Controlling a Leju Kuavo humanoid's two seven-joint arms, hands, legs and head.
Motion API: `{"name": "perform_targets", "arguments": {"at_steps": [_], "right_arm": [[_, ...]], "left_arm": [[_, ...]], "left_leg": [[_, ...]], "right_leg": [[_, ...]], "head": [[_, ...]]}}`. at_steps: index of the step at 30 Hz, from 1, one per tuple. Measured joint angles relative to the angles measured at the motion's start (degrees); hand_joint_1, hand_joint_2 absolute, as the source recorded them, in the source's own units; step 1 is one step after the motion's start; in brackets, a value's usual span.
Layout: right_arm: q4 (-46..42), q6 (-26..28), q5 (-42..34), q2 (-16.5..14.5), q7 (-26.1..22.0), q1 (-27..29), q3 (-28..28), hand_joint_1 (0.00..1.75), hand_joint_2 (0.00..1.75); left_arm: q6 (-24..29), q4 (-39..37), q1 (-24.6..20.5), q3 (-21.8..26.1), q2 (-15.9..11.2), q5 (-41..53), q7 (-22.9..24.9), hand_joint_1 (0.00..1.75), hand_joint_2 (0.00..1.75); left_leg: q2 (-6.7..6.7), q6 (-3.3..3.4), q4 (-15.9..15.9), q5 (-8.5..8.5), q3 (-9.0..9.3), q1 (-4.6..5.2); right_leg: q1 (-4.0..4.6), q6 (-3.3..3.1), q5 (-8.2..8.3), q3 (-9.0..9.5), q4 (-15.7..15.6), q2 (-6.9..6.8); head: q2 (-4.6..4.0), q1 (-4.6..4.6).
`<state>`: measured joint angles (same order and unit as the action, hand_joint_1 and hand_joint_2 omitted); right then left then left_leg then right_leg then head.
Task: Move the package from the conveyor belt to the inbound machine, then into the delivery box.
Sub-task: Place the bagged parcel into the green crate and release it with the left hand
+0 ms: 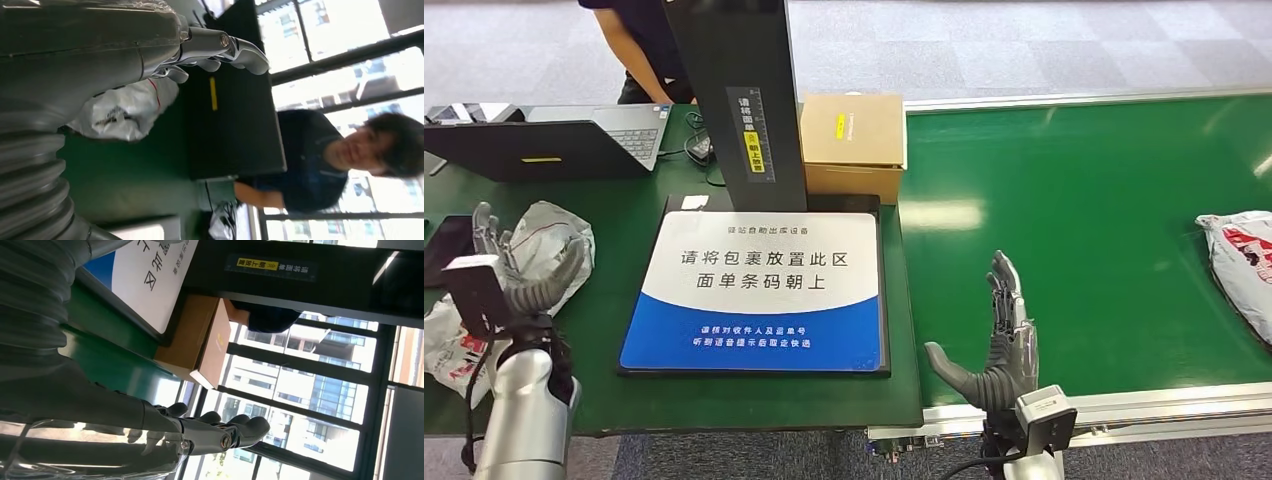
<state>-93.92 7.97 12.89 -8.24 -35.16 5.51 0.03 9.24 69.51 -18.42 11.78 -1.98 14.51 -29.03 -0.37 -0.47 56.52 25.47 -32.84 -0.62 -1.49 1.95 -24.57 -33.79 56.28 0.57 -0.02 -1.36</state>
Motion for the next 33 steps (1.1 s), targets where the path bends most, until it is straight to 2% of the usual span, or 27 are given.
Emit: {"name": "perform_targets", "arguments": {"at_steps": [4, 8, 19, 26, 33], "right_arm": [[0.0, -0.8, 0.6, 0.0, 0.2, -0.1, 0.0, 0.0, 1.75], [0.1, -2.1, 1.6, -0.2, 0.8, -0.3, 0.0, 0.0, 1.75], [3.6, -4.6, 3.9, -1.1, 1.9, -3.2, 1.6, 0.0, 1.75], [7.3, -4.2, 5.0, -1.1, 2.2, -5.2, 3.9, 0.0, 1.75], [10.9, -3.2, 5.2, -1.1, 2.2, -7.6, 5.3, 0.0, 1.75]], "left_arm": [[-1.9, 7.6, 4.6, -4.8, 1.9, 2.9, -0.4, 0.0, 1.75], [-1.9, 10.9, 7.2, -9.0, 3.4, 6.4, 0.0, 0.0, 1.75], [-7.0, 9.9, 12.1, -16.2, 7.2, 7.5, -1.3, 0.0, 1.75], [-5.3, 9.7, 14.1, -19.8, 8.1, 14.5, -0.8, 0.0, 1.75], [-5.0, 9.8, 15.7, -20.5, 8.6, 15.5, -0.6, 0.0, 1.75]], "left_leg": [[-0.01, 0.0, 0.0, 0.0, 0.0, 0.0], [-0.01, 0.0, 0.0, 0.0, 0.02, 0.01], [-0.01, 0.0, 0.0, 0.0, 0.01, 0.0], [-0.01, 0.0, 0.0, 0.0, 0.0, 0.0], [-0.01, 0.0, 0.0, 0.0, 0.02, 0.0]], "right_leg": [[0.0, 0.0, 0.0, 0.02, 0.0, -0.01], [0.0, 0.0, 0.01, 0.04, 0.0, -0.01], [0.0, 0.0, 0.01, 0.04, 0.0, -0.01], [0.0, 0.0, 0.01, 0.04, 0.0, -0.01], [0.01, 0.0, 0.01, 0.05, 0.0, -0.01]], "head": [[0.0, 0.01], [0.0, 0.0], [0.0, 0.01], [0.0, 0.0], [0.0, 0.01]]}}
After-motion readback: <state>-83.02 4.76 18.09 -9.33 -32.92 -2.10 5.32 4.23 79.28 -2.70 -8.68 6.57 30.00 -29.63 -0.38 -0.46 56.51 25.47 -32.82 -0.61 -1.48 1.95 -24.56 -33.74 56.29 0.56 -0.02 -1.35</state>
